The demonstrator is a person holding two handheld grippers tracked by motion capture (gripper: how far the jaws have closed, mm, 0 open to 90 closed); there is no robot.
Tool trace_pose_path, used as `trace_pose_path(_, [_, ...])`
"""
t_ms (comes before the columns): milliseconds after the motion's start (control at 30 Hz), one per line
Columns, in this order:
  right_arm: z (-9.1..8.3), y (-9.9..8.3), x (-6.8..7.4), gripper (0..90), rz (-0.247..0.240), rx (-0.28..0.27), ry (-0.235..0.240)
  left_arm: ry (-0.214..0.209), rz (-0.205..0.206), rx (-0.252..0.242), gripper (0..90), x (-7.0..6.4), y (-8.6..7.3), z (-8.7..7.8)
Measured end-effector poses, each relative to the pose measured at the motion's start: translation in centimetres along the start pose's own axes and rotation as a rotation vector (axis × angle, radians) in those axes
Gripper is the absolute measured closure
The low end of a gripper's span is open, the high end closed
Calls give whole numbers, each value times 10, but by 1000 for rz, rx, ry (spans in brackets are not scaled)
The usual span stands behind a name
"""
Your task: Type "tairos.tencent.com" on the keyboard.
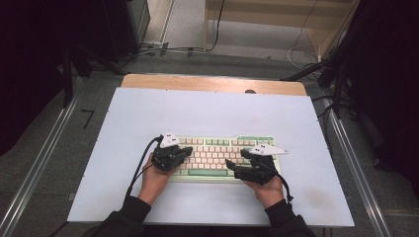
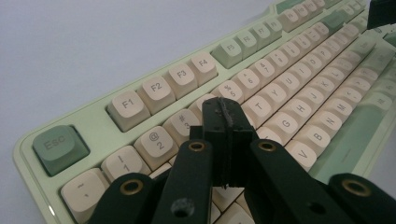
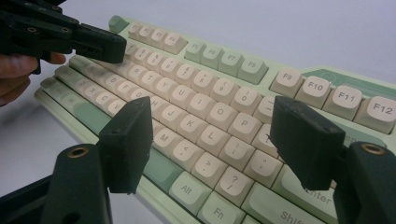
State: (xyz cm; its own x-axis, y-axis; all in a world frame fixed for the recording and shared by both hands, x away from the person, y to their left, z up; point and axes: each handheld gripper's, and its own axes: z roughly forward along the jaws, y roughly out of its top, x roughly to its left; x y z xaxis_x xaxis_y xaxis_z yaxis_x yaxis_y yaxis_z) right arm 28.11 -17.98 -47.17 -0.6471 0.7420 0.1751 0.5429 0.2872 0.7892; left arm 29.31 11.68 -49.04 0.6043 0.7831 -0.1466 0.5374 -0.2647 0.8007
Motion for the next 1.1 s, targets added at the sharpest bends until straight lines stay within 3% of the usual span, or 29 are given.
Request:
trace_pose_path(233, [0, 0, 0, 284, -2, 1, -1, -12, -11, 5, 900, 1, 1, 2])
trace_pose_path(600, [1, 0, 0, 285, -4, 5, 1, -11, 7, 28, 900, -1, 2, 4])
trace_pose_path(700, [1, 0, 0, 285, -2, 7, 0, -11, 16, 60, 900, -1, 3, 6])
trace_pose_path(800, [1, 0, 0, 286, -2, 8, 0, -12, 12, 51, 900, -1, 3, 5])
trace_pose_path(867, [1, 0, 0, 287, -5, 4, -2, -30, -7, 14, 892, 0, 5, -1])
trace_pose_path(967, [0, 0, 0, 288, -2, 3, -1, -53, -46, -58, 751, 3, 7, -14])
trace_pose_path(1067, [0, 0, -1, 288, -2, 3, -1, -63, -81, -134, 501, 10, 4, -26])
trace_pose_path(1100, [0, 0, -1, 288, -3, 1, 0, -72, -97, -138, 405, 13, 3, -29])
